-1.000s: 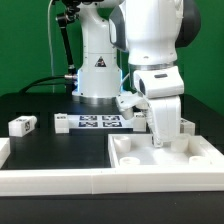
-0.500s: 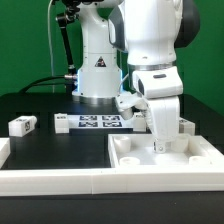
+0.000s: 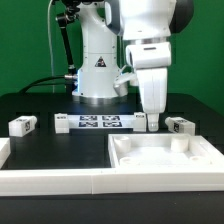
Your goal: Assemble square table
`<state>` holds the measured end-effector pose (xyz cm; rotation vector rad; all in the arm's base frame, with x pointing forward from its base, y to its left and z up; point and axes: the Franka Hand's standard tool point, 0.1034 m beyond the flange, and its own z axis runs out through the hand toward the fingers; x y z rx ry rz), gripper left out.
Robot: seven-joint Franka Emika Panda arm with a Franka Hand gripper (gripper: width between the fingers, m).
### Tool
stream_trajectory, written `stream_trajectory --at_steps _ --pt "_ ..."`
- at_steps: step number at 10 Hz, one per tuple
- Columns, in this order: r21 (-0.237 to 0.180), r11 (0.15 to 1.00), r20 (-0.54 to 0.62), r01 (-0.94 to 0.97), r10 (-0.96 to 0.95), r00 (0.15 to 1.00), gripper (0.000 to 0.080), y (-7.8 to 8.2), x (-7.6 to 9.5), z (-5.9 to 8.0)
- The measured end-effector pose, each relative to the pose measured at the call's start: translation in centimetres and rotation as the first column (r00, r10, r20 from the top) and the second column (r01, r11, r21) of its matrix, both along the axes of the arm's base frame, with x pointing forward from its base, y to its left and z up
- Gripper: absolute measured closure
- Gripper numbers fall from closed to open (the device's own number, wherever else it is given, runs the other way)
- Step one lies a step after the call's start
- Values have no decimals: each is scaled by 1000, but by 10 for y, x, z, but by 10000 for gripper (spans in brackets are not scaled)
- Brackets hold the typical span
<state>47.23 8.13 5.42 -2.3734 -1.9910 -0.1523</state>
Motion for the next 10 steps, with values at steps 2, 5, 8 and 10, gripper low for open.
stream_trajectory --at_steps 2,5,8,10 --pt "8 999 11 50 -50 999 150 11 -10 1" --pt "11 996 4 92 -92 996 150 9 -10 0" --pt "24 915 -37 403 -402 915 150 23 -14 0" --pt "28 802 -67 597 -595 801 150 40 -16 0"
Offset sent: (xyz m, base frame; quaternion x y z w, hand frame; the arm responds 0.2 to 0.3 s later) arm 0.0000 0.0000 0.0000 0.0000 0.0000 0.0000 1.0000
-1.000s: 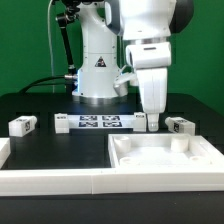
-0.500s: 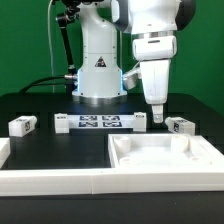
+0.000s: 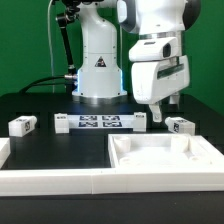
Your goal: Assemble square table
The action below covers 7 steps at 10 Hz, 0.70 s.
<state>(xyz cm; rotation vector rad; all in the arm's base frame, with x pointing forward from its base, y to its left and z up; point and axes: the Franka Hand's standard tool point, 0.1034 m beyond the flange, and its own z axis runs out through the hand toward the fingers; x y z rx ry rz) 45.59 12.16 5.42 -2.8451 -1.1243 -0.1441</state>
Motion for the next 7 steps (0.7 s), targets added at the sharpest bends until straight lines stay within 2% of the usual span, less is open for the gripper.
stream_trajectory --at_steps 2,6,7 --pt "15 991 -12 134 -134 991 150 12 -1 -1" --pt "33 913 -57 407 -405 913 150 16 -3 -1" --pt "33 886 -63 463 -460 886 150 33 -8 -1"
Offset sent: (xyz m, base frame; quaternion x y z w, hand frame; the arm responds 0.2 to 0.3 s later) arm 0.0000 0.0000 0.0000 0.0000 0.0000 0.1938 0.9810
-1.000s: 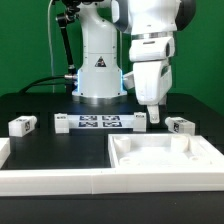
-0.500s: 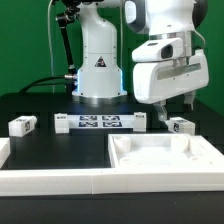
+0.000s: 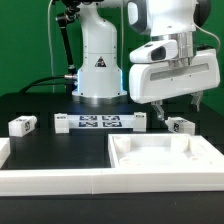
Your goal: Assemble square table
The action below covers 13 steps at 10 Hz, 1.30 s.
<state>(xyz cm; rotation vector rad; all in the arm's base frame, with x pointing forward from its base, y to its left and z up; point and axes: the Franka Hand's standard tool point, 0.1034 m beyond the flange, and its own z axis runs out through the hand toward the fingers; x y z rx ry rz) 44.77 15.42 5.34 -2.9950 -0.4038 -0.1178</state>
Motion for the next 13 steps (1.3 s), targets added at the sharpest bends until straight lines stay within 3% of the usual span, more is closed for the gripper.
stream_trajectory --at_steps 1,4,9,11,13 --pt "-11 999 5 -51 51 999 150 13 -5 -1" --pt "-31 994 2 -103 103 995 150 24 -12 -5" --pt "-29 994 7 -106 107 994 150 25 -14 -8" --pt "-36 990 -6 -136 136 991 150 15 -15 -16" --pt "-60 986 -140 -153 144 980 150 14 -21 -17"
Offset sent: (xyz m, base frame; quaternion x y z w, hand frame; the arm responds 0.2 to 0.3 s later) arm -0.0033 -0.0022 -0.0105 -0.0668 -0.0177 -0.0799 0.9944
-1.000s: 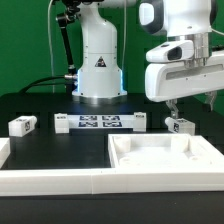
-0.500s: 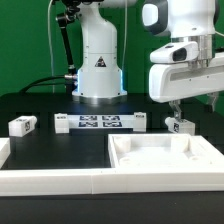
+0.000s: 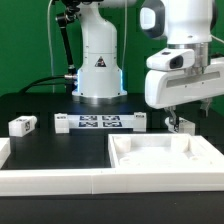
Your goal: Assemble square table
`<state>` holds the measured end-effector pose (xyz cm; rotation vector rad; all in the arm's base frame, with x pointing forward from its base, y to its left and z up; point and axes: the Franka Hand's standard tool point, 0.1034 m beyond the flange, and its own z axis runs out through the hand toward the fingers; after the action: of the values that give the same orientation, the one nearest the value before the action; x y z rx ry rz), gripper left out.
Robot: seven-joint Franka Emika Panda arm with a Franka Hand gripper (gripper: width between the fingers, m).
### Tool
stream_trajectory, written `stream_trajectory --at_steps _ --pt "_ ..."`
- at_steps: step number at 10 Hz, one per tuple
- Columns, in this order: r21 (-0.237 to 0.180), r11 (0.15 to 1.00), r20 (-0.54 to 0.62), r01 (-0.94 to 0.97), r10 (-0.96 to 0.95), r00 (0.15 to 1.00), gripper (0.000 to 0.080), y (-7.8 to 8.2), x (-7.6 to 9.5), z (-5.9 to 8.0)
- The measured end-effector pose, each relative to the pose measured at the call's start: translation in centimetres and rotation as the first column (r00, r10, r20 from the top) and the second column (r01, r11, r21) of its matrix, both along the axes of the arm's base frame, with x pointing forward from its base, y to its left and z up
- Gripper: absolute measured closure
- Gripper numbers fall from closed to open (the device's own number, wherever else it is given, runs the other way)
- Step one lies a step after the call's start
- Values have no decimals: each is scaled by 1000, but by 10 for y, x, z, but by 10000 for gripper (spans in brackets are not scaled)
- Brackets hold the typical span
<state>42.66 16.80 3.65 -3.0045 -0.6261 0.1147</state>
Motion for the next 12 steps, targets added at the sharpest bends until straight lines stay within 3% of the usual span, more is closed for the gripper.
stream_trajectory --at_steps 6,8,9,12 --pt "-113 993 -367 -23 -21 930 150 3 -10 -1" --pt "-145 988 -492 -48 -30 870 150 6 -9 1" --pt "-140 988 -524 -63 -20 852 150 3 -5 -1" --pt "-175 977 -701 -119 -39 712 150 4 -15 -2"
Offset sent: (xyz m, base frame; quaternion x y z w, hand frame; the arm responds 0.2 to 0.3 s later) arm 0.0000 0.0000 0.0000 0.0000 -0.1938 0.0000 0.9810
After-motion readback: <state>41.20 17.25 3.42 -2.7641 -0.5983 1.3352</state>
